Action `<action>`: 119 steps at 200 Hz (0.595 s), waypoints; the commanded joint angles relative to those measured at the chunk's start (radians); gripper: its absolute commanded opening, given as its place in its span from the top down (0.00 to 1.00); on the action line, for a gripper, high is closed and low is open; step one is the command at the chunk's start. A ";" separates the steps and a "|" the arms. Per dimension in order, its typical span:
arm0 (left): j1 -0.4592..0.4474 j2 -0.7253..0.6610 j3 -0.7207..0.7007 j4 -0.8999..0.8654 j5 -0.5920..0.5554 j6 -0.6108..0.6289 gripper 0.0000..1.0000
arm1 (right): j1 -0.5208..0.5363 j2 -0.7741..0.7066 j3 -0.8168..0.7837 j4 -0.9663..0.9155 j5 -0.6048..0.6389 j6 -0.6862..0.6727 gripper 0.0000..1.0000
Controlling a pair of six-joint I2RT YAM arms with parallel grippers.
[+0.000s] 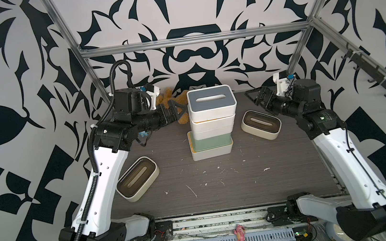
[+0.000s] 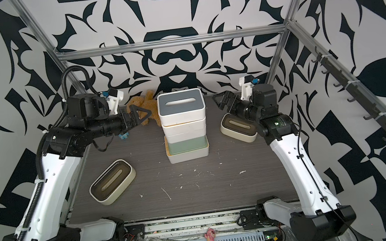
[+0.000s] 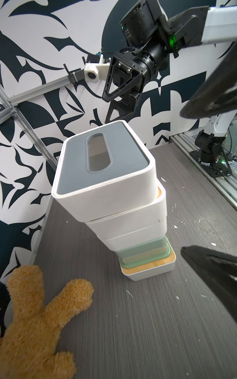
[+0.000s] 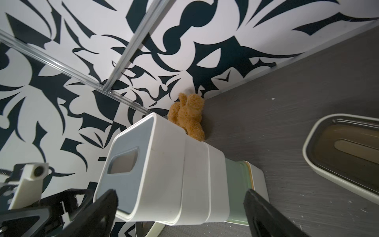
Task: Stack the tissue boxes
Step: Place the tissue box at the tissue box, then pick up the tissue box from the center of the board.
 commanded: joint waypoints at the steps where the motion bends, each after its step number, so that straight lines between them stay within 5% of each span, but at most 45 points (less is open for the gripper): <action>1: 0.005 -0.073 -0.068 -0.010 -0.046 0.064 0.01 | -0.013 -0.027 -0.008 -0.111 0.146 -0.005 0.01; 60: 0.006 -0.334 -0.367 0.135 -0.214 0.080 0.01 | -0.039 -0.012 -0.087 -0.341 0.516 0.144 0.01; 119: 0.006 -0.523 -0.691 0.372 -0.253 0.035 0.01 | -0.128 0.126 -0.190 -0.314 0.465 0.370 0.02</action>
